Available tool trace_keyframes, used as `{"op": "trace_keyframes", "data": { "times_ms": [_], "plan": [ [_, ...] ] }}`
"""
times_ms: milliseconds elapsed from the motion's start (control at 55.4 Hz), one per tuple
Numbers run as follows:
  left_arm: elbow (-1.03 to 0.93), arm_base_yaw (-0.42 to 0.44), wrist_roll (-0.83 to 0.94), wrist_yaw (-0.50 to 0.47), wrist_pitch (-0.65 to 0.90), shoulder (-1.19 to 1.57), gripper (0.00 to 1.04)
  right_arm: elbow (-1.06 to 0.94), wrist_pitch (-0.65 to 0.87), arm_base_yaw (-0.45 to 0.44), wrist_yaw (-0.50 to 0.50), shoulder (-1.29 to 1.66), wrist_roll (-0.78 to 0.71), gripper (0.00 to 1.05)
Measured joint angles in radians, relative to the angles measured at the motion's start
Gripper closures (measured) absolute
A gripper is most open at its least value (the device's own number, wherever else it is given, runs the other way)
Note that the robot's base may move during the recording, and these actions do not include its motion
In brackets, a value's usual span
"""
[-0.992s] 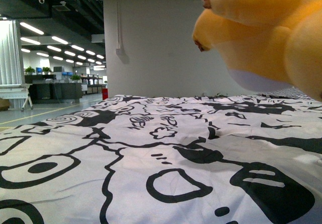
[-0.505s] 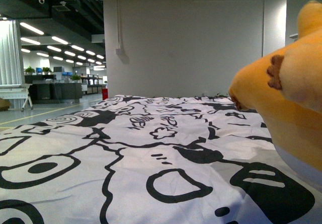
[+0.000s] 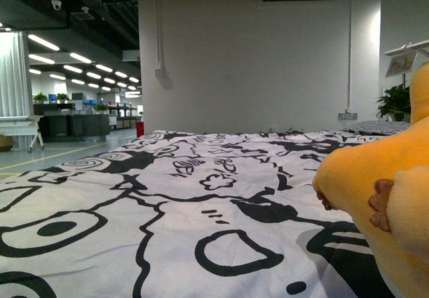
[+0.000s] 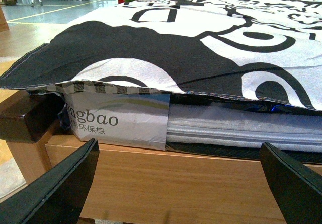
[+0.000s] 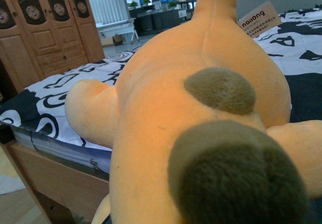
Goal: Put away toys
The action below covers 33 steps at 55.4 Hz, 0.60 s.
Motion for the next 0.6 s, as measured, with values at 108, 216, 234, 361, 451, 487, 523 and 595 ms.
{"op": "trace_keyframes", "data": {
  "times_ms": [108, 216, 234, 361, 451, 487, 523, 595],
  "plan": [
    [0.0, 0.0, 0.0, 0.0, 0.0, 0.0, 0.06, 0.0, 0.0, 0.0, 0.001, 0.0, 0.0, 0.86],
    [0.0, 0.0, 0.0, 0.0, 0.0, 0.0, 0.06, 0.0, 0.0, 0.0, 0.0, 0.0, 0.0, 0.86],
    [0.0, 0.0, 0.0, 0.0, 0.0, 0.0, 0.06, 0.0, 0.0, 0.0, 0.0, 0.0, 0.0, 0.86],
    [0.0, 0.001, 0.0, -0.005, 0.0, 0.0, 0.06, 0.0, 0.0, 0.003, -0.006, 0.001, 0.0, 0.86],
    [0.0, 0.001, 0.0, -0.004, 0.0, 0.0, 0.06, 0.0, 0.0, 0.003, -0.005, 0.0, 0.0, 0.86],
    [0.0, 0.001, 0.0, -0.003, 0.0, 0.0, 0.06, 0.0, 0.0, 0.003, -0.002, 0.001, 0.0, 0.86],
    [0.0, 0.001, 0.0, -0.003, 0.0, 0.0, 0.06, 0.0, 0.0, 0.003, 0.001, 0.0, 0.0, 0.86],
    [0.0, 0.001, 0.0, 0.0, 0.0, 0.0, 0.06, 0.0, 0.0, 0.003, 0.003, -0.001, 0.0, 0.86]
  ]
}}
